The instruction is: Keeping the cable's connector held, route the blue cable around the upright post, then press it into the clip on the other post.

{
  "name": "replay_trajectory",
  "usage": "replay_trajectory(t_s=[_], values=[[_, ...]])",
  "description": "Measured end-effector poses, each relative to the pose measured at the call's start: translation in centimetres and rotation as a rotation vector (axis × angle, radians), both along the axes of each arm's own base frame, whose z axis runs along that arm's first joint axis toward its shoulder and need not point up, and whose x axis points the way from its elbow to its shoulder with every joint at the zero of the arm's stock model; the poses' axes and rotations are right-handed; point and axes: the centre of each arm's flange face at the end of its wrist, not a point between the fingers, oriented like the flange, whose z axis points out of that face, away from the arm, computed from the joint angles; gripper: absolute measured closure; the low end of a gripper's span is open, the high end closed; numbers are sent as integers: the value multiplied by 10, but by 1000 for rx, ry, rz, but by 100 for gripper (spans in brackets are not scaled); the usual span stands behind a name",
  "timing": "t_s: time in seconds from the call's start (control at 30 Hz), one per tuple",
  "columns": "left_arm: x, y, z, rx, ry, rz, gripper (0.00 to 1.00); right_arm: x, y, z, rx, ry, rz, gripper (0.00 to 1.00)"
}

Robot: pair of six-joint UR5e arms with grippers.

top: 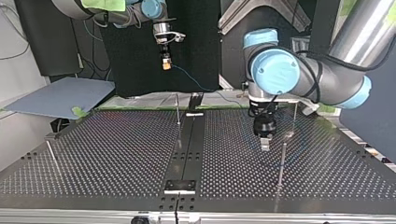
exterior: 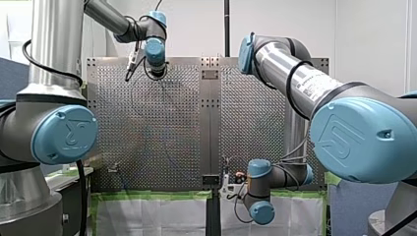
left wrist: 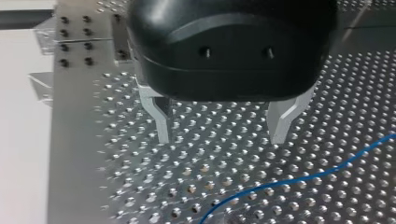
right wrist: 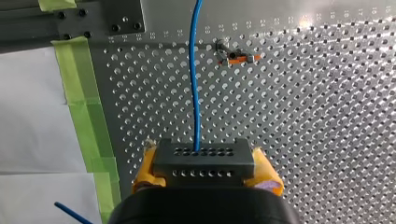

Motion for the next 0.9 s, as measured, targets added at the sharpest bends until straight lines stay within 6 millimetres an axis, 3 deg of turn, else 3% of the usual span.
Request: replay_trajectory(t_s=[0.27,0.9], values=[[15,-13,-28,74,8,31,2,3,2,0,-3,1,8,100],[16,-44,-38,187,-2,-15,2,11,10,1,-6,-2,29,100]])
